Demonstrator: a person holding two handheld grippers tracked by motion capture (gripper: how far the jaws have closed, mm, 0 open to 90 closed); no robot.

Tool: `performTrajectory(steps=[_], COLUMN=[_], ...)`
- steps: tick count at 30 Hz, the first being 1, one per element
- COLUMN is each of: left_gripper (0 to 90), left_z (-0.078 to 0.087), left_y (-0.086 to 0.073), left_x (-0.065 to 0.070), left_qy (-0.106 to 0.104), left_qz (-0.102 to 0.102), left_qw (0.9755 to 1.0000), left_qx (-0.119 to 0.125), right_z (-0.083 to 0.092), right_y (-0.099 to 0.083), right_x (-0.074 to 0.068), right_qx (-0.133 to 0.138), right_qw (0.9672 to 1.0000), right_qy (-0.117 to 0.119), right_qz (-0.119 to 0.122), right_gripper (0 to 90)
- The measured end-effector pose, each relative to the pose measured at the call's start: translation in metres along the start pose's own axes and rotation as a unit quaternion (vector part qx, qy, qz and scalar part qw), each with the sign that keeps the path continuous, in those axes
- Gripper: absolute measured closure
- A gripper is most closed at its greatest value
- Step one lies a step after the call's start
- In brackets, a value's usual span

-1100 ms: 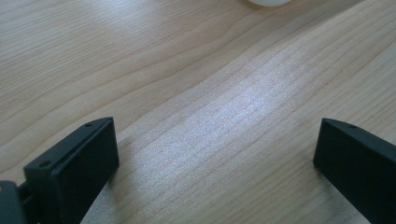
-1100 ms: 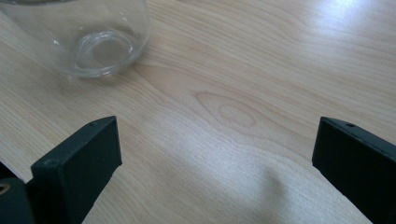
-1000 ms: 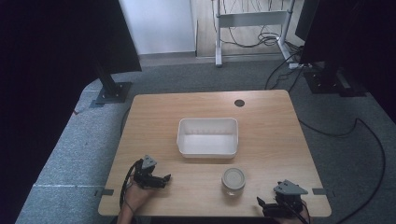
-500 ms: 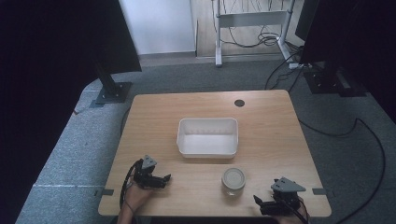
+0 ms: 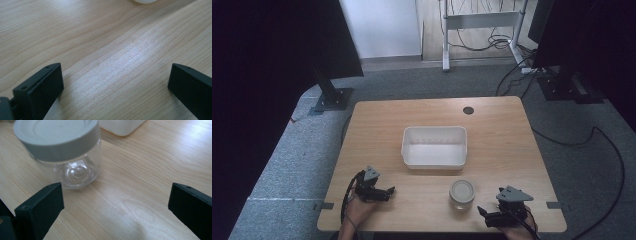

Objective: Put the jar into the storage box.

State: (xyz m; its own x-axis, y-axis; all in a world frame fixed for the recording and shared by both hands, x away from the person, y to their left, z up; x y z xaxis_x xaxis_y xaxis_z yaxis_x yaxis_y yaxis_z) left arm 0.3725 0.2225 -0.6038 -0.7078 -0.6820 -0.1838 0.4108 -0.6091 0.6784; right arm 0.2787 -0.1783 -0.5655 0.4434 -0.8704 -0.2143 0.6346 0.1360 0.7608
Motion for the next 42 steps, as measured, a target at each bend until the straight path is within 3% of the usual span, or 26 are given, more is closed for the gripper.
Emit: performTrajectory(steps=[23, 42], left_gripper=[0.0, 0.0], left_z=[0.000, 0.000], left_y=[0.000, 0.000], left_x=[0.000, -0.001], left_qy=[0.001, 0.008], left_qz=[0.001, 0.007], left_qw=[1.0000, 0.9999], left_qx=[0.000, -0.001], right_z=[-0.022, -0.042], right_y=[0.008, 0.013], right_x=[-0.031, -0.047], right_qx=[-0.001, -0.009], right_qw=[0.9986, 0.9980], right_qy=[0.051, 0.057], right_qz=[0.017, 0.025], right_gripper=[0.0, 0.0])
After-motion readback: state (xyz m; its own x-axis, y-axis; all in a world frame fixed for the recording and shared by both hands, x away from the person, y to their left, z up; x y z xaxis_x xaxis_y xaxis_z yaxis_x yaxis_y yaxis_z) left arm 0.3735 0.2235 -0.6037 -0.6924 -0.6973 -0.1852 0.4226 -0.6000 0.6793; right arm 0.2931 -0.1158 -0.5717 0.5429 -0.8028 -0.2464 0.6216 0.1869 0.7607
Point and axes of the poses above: each handheld gripper's, and its own axes: z roughly backward along the jaws, y roughly out of its top, x roughly to its right, the point moved 7 cm from there along -z, roughly forward along the jaws, and after that the axes turned 14 degrees about -z, right-handed, at the moved point
